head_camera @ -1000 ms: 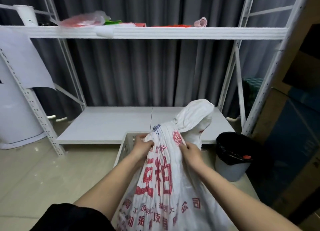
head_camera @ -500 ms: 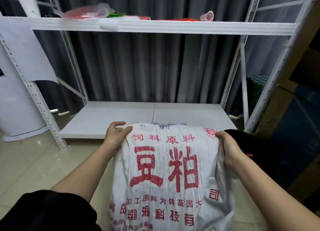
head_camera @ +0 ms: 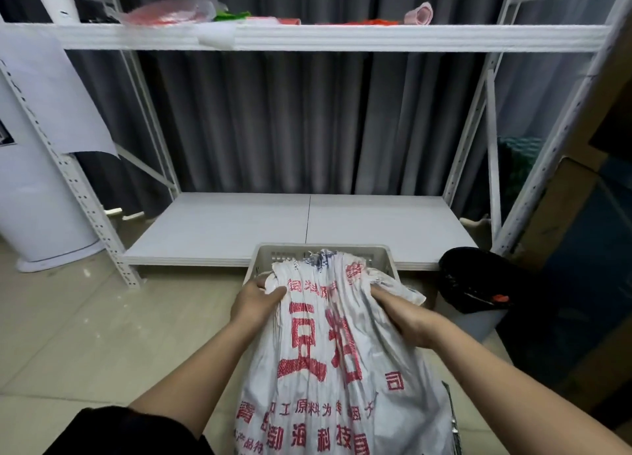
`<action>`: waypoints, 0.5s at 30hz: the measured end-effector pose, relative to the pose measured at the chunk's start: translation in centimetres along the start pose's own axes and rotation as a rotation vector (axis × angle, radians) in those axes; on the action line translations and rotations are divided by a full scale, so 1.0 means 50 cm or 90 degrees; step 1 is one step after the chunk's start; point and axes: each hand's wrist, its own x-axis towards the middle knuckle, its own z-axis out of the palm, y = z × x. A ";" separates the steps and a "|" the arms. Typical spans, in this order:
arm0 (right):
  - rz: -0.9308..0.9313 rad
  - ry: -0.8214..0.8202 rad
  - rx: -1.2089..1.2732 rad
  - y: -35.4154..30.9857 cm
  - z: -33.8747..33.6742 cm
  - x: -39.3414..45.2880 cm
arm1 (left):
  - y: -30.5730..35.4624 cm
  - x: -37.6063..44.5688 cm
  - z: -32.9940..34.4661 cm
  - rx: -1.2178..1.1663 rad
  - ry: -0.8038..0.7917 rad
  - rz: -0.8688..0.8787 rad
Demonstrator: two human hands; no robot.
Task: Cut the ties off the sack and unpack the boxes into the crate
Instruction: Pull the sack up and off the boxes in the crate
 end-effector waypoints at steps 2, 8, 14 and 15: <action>-0.032 -0.009 -0.065 0.007 0.024 0.011 | 0.017 0.006 0.006 0.022 0.019 0.027; -0.035 0.061 -0.233 0.024 0.067 0.039 | 0.033 0.008 0.027 0.021 0.033 0.110; -0.118 0.275 -0.116 -0.032 -0.028 0.031 | -0.011 0.069 -0.049 -0.058 0.120 0.045; -0.118 0.297 -0.137 -0.041 -0.043 0.039 | -0.009 0.080 -0.052 -0.051 0.118 0.058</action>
